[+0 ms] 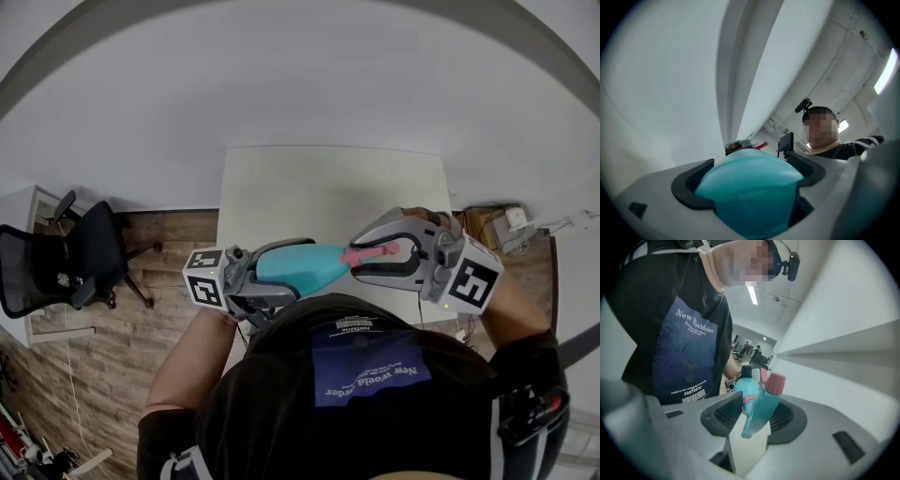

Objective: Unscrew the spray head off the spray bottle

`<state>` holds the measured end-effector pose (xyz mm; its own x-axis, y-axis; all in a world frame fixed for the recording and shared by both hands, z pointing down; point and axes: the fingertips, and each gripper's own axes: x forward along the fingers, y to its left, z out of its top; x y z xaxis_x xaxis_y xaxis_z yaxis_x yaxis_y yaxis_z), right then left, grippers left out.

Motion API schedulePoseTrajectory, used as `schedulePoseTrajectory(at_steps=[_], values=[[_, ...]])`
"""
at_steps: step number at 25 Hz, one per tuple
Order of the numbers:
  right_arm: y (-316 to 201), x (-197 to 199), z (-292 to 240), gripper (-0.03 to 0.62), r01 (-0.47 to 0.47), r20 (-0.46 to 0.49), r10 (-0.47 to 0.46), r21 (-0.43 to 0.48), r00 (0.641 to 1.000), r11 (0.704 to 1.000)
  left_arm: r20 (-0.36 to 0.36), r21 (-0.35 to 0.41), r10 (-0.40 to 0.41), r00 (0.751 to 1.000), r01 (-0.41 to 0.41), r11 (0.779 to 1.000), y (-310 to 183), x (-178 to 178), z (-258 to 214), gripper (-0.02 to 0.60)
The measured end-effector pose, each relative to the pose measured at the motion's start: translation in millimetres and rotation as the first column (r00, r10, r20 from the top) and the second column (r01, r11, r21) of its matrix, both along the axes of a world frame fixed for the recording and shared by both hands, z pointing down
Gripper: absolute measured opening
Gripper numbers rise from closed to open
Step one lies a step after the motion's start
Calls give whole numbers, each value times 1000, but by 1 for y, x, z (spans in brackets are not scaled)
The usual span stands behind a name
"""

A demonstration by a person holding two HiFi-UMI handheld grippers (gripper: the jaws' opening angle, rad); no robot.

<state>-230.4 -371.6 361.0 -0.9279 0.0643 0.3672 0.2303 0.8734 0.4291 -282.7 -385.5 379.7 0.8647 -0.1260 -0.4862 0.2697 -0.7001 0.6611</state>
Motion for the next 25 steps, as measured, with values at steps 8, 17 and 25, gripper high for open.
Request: schedulePoseTrajectory(at_steps=[8,17,25], values=[[-9,21,-10,154,-75,34,80,-135,996,988,62,148,-99,993,89,985,4,-3,-5,515],[-45,68,-20,236,55,231,210,-786,950,615,166,398,-270,949,186,898,8,-7,-12,515],[-66,65,30,281,183,149,268,-977,952,-106,249,594,-353,902,146,791,15,-4,-17,515]])
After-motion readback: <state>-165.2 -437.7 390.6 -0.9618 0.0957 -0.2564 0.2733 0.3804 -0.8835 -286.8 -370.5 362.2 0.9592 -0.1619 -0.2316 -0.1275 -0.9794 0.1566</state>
